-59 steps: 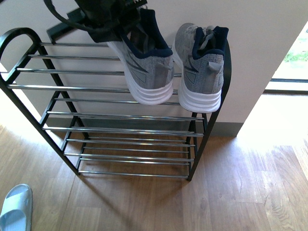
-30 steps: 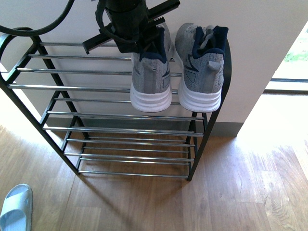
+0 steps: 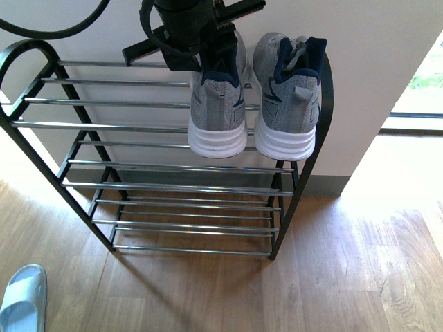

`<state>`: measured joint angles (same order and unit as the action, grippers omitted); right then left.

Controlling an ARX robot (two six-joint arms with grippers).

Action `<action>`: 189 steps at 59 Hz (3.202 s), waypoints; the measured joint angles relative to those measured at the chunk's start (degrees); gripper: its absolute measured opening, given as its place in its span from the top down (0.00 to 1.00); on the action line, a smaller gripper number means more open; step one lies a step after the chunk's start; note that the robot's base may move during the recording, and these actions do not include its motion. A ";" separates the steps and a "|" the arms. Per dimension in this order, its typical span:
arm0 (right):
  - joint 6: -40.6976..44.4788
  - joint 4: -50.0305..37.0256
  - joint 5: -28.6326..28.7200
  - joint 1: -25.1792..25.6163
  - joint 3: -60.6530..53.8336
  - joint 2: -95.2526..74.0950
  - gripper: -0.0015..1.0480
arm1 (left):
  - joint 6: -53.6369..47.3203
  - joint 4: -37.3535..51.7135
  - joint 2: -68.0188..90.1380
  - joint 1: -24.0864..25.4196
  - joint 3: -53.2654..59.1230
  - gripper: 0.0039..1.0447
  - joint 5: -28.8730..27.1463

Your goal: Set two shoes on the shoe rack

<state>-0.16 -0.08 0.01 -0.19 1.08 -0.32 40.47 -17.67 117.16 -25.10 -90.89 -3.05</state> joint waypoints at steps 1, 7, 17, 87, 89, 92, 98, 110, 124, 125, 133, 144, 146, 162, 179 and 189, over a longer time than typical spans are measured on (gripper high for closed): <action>0.00 0.00 0.00 0.00 0.00 0.00 0.09 | -0.02 0.39 -1.27 0.24 0.92 0.27 -0.11; 0.00 0.00 0.00 0.00 0.00 0.00 0.09 | -7.04 9.29 -9.18 2.16 8.70 0.10 -9.62; 0.00 0.00 -0.02 0.00 0.00 0.00 0.09 | -28.52 48.44 -18.99 6.32 30.32 0.34 -14.95; 0.00 0.00 0.00 0.00 0.00 0.00 0.09 | -39.89 64.61 -64.76 24.85 85.88 0.99 2.67; 0.00 0.00 0.00 0.00 0.00 0.00 0.09 | -39.89 66.47 -65.11 24.85 87.10 0.99 2.73; 0.00 0.00 0.00 0.00 0.00 0.00 0.09 | -39.89 65.88 -66.05 24.85 88.35 0.99 2.93; 0.00 0.00 0.00 0.00 0.00 0.00 0.09 | -39.89 62.55 -69.68 24.85 89.31 0.99 2.99; 0.00 0.00 0.00 0.00 0.00 0.00 0.09 | -39.89 55.25 -78.27 24.85 90.05 0.99 2.99; 0.00 0.00 0.00 0.00 0.00 0.00 0.09 | -39.89 45.90 -88.56 24.85 90.09 0.99 2.99; 0.00 0.00 0.00 0.00 0.00 0.00 0.09 | -39.89 45.42 -89.09 24.85 90.09 0.99 2.99; 0.00 0.00 0.00 0.00 0.00 0.00 0.09 | -39.89 41.51 -93.20 24.85 90.09 0.99 2.99; 0.00 0.00 0.00 0.00 0.00 0.00 0.09 | -39.89 37.05 -97.85 24.85 90.09 0.99 2.99; 0.00 0.00 0.00 0.00 0.00 0.00 0.09 | -39.89 36.26 -98.73 24.85 90.09 0.99 2.99; 0.00 0.00 0.00 0.00 0.00 0.00 0.09 | -39.89 31.02 -103.91 24.85 90.09 0.99 2.99; 0.00 0.00 -0.02 0.00 0.00 0.00 0.09 | -39.89 19.76 -113.11 24.87 90.09 0.99 2.99; 0.00 0.00 0.04 0.00 0.00 0.00 0.09 | -39.89 17.64 -116.15 24.92 90.09 0.99 2.95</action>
<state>-0.16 -0.08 0.05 -0.19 1.08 -0.32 0.58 -0.03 1.02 -0.19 -0.80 -0.10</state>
